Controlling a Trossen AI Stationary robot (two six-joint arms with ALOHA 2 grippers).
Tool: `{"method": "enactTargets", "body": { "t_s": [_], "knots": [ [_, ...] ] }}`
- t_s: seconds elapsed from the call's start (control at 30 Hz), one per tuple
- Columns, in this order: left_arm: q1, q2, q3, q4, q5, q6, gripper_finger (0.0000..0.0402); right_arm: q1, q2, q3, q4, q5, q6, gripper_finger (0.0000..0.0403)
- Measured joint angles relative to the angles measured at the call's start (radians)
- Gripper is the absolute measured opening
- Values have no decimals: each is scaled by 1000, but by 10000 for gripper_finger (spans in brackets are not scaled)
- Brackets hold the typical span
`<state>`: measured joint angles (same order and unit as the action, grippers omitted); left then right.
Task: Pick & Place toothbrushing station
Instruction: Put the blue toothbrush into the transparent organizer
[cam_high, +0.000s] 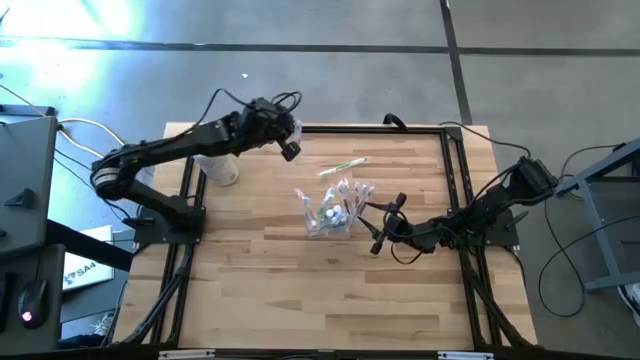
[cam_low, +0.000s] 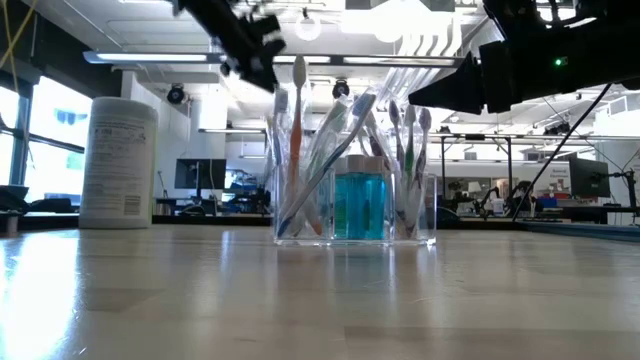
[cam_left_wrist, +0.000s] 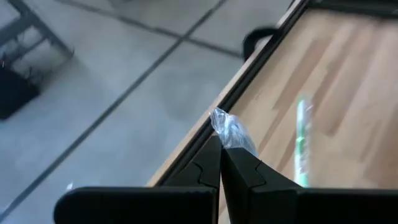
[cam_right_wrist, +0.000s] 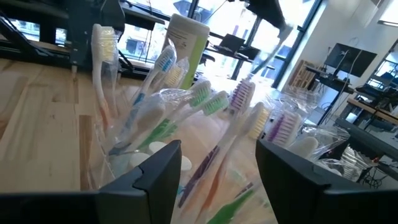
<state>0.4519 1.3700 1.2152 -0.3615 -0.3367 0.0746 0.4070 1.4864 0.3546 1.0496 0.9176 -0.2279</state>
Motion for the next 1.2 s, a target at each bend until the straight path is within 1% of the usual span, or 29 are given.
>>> {"method": "enactTargets", "body": {
  "t_s": [0.23, 0.4, 0.57, 0.67, 0.87, 1.03, 1.2],
  "knots": [
    [-97, -130, 0, -1, -2, 1, 0, 0, 0, 0, 0, -3, 0, 200],
    [-187, -195, 0, 10, -33, 33, 0, 2, 0, 0, 1, -3, 0, 200],
    [-266, -240, 1, 63, -40, 73, 0, 24, 0, 0, 8, 63, -1, 200],
    [-314, -256, 2, 108, -41, 118, 0, 37, 0, 0, 8, 100, -3, 200],
    [-401, -257, 3, 203, -41, 155, 0, 46, 0, 0, 7, 129, -4, 200],
    [-467, -232, 50, 193, -41, 168, 0, 59, 0, 0, 1, 157, -4, 200],
    [-536, -217, 84, 149, -43, 156, 0, 59, 0, 0, -3, 158, -4, 200]
  ]
}}
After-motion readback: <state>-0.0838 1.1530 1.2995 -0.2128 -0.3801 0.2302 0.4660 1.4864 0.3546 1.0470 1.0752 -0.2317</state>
